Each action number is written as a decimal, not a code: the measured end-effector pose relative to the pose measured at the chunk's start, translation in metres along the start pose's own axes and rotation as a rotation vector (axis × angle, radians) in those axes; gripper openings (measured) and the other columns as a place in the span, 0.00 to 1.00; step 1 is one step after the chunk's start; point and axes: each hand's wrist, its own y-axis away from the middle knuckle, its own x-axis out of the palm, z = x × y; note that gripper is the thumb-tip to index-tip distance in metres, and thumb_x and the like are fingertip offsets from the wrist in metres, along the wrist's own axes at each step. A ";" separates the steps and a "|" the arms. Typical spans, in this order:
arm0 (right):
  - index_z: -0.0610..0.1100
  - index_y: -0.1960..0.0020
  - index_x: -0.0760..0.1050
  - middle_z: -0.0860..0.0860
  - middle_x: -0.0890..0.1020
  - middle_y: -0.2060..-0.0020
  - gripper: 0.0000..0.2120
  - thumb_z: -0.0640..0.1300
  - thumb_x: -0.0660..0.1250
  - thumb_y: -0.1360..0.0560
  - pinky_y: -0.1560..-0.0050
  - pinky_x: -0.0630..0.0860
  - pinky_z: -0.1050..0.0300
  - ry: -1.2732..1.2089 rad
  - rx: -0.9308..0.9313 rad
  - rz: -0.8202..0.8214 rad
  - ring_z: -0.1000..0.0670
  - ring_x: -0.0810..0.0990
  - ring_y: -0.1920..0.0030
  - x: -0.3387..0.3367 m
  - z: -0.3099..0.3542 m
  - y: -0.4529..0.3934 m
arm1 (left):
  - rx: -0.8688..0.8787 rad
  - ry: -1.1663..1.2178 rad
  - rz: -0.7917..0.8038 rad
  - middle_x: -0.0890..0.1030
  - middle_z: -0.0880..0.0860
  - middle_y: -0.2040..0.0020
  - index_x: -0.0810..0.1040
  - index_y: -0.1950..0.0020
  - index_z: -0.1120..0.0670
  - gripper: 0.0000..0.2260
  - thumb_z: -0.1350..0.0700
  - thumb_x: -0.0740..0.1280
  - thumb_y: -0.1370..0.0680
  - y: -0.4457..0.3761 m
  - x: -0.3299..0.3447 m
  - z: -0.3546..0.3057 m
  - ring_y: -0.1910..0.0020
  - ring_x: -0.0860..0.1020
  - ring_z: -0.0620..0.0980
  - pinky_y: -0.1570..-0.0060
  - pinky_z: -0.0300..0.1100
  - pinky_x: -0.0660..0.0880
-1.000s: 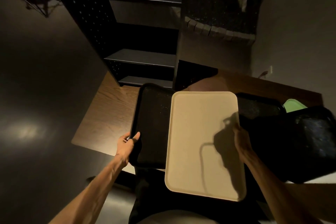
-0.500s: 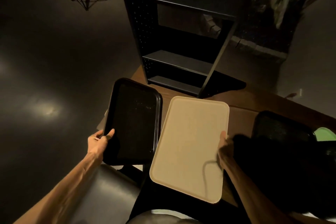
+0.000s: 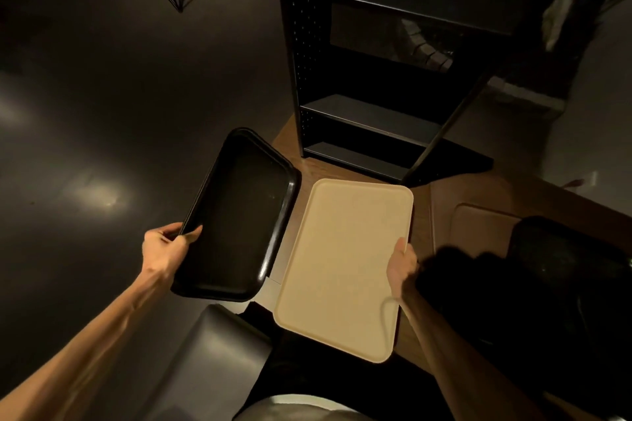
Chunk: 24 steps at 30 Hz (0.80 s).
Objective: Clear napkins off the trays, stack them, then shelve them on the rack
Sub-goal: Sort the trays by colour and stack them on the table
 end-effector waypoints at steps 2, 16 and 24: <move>0.30 0.33 0.68 0.36 0.75 0.36 0.25 0.51 0.51 0.15 0.47 0.65 0.56 0.035 -0.009 0.019 0.38 0.74 0.36 0.008 0.003 0.001 | 0.046 -0.088 -0.011 0.86 0.55 0.58 0.85 0.50 0.53 0.11 0.53 0.76 0.31 -0.004 -0.008 -0.006 0.56 0.84 0.55 0.50 0.53 0.82; 0.29 0.43 0.75 0.31 0.79 0.47 0.15 0.38 0.62 0.26 0.43 0.74 0.47 0.448 -0.085 0.056 0.33 0.77 0.44 0.019 -0.008 0.000 | 0.170 -0.114 0.216 0.86 0.55 0.63 0.86 0.56 0.52 0.02 0.55 0.74 0.27 0.014 -0.016 -0.062 0.64 0.85 0.54 0.61 0.47 0.80; 0.42 0.22 0.58 0.45 0.76 0.49 0.34 0.60 0.60 0.20 0.67 0.79 0.63 0.158 -0.049 0.541 0.49 0.79 0.60 0.024 0.042 0.051 | -0.109 0.089 0.432 0.79 0.52 0.75 0.80 0.67 0.59 0.09 0.59 0.72 0.26 0.039 0.043 -0.064 0.81 0.75 0.45 0.79 0.32 0.71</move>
